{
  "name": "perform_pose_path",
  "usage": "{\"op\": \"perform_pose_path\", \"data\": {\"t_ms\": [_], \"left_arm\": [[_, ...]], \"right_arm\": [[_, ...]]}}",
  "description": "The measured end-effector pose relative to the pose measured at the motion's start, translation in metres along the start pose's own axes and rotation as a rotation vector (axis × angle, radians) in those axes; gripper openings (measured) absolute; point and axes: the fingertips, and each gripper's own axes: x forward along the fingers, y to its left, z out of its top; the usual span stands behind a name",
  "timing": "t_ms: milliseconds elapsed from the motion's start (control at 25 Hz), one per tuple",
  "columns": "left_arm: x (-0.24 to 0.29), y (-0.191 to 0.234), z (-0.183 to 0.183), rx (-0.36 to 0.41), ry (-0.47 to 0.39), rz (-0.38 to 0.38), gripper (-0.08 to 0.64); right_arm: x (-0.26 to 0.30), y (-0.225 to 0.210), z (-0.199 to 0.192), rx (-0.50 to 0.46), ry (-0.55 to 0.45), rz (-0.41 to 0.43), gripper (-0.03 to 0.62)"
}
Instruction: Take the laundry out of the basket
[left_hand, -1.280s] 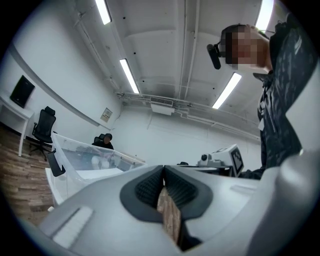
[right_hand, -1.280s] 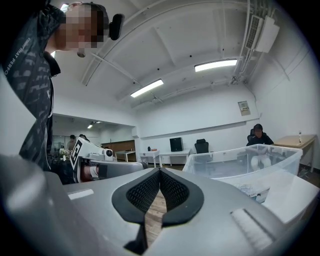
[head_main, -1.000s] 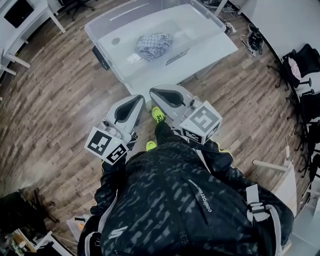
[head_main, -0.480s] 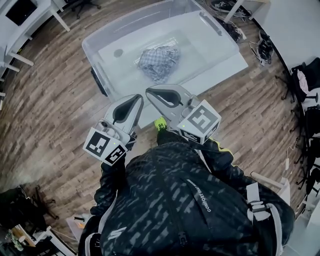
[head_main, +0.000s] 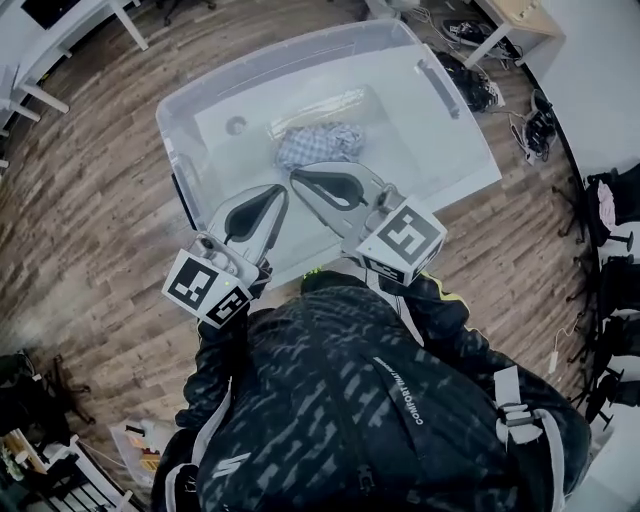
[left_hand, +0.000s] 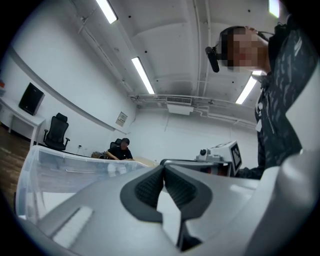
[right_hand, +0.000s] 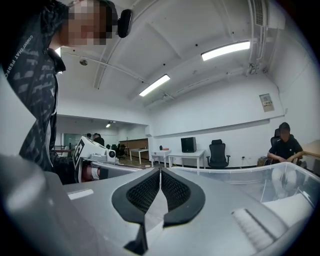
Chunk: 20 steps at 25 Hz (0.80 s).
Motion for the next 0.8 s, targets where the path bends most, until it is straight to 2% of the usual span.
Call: {"op": "perform_pose_path", "data": {"t_ms": [240, 560, 800], "left_arm": [[0.028, 0.031, -0.001, -0.009, -0.004, 0.067, 0.012], [0.055, 0.064, -0.008, -0.056, -0.005, 0.098, 0.012], [0.061, 0.092, -0.018, -0.093, 0.005, 0.12, 0.012]], "right_arm": [[0.021, -0.059, -0.012, -0.026, 0.061, 0.017, 0.0], [0.056, -0.108, -0.04, -0.041, 0.156, 0.036, 0.018], [0.079, -0.135, -0.081, -0.037, 0.291, 0.047, 0.085]]}}
